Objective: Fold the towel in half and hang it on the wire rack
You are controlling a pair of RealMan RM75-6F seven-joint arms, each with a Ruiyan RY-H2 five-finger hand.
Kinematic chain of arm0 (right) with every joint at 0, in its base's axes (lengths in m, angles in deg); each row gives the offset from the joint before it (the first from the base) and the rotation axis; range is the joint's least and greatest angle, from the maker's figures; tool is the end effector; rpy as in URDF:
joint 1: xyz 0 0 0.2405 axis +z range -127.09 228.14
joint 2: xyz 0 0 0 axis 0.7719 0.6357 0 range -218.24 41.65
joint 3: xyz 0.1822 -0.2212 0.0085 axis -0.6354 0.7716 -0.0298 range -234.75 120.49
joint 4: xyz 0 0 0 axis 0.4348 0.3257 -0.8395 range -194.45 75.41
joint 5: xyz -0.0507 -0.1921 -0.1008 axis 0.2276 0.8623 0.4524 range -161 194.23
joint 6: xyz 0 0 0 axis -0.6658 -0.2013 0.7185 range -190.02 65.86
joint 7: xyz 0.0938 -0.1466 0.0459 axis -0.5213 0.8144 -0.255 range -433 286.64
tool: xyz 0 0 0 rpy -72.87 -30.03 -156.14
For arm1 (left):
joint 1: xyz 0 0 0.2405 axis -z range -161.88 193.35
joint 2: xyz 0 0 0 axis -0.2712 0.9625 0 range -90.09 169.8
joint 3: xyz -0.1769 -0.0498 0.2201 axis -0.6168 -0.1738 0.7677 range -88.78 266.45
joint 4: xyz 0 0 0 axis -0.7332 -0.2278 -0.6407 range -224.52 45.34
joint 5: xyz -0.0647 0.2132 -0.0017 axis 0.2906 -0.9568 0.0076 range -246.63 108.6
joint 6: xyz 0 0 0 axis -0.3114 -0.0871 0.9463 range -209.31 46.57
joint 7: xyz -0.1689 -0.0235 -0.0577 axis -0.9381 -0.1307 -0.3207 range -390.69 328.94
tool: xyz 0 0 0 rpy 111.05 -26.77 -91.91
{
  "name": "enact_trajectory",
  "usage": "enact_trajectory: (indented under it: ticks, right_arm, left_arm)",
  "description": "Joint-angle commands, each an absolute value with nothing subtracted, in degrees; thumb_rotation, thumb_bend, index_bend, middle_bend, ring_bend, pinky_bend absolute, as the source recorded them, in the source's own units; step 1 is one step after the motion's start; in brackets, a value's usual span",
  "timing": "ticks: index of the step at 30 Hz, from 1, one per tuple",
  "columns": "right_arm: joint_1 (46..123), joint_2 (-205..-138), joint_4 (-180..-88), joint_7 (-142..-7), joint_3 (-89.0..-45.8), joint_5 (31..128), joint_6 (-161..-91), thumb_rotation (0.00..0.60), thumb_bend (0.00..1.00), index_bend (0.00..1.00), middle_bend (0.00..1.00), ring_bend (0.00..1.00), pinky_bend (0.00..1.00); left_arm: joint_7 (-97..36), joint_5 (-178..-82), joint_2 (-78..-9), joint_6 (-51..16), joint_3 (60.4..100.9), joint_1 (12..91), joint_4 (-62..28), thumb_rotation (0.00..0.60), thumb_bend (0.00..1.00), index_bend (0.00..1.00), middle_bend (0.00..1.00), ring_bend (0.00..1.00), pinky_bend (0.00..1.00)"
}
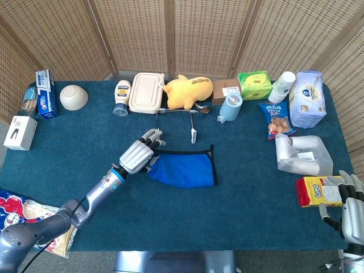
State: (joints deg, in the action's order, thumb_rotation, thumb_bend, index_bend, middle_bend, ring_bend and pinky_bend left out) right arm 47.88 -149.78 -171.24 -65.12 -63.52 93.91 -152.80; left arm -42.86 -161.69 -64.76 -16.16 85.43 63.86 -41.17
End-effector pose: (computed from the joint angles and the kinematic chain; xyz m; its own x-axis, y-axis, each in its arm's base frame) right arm -0.3161 -0.1845 0.1815 0.2576 0.0777 0.9631 -0.9432 0.2365 0.2332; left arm -0.1411 0.4220 -0.0915 0.4297 0.0778 0.8996 0.6934 -0.6665 -0.2736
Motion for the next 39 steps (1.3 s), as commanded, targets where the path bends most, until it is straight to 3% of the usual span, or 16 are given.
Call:
enact_trajectory:
  ticks: [1, 11, 12, 20, 30, 39]
  right_arm:
    - [47.9, -149.9, -171.0, -65.3, -63.5, 94.0, -152.7, 0.600, 0.35, 0.21, 0.11, 0.00, 0.00]
    - [48.0, -150.6, -169.3, -68.0, -63.5, 94.5, -152.4, 0.600, 0.35, 0.21, 0.11, 0.00, 0.00]
    - [47.9, -150.7, -168.7, -69.1, -63.4, 94.7, -152.3, 0.600, 0.35, 0.21, 0.11, 0.00, 0.00]
    - [47.5, -151.0, -165.3, -74.4, -63.2, 95.5, -152.0, 0.600, 0.35, 0.21, 0.11, 0.00, 0.00]
    - [47.6, -151.6, -162.0, -78.7, -63.1, 95.8, -151.1, 0.600, 0.35, 0.21, 0.11, 0.00, 0.00]
    - [47.3, -151.8, -161.1, -79.3, -63.4, 94.8, -150.9, 0.600, 0.35, 0.21, 0.11, 0.00, 0.00]
  left_arm:
    - [-41.4, -160.7, -61.0, -15.4, 83.7, 64.1, -35.7, 0.600, 0.46, 0.75, 0.30, 0.05, 0.00]
    - [-34.6, -156.5, -49.6, -15.1, 77.1, 64.9, -14.5, 0.600, 0.48, 0.76, 0.31, 0.05, 0.00]
    - [-33.0, -155.9, -47.7, -14.5, 74.2, 66.0, -10.9, 0.600, 0.48, 0.76, 0.31, 0.06, 0.00]
    - [-19.7, -141.7, -42.1, -19.2, 64.4, 69.3, 3.1, 0.600, 0.49, 0.77, 0.32, 0.06, 0.00]
    - [-8.5, -126.1, -40.2, -19.5, 59.3, 72.7, 8.7, 0.600, 0.51, 0.77, 0.32, 0.06, 0.00]
    - [-6.4, -120.0, -43.3, -20.5, 58.2, 77.7, 1.7, 0.600, 0.51, 0.77, 0.32, 0.06, 0.00]
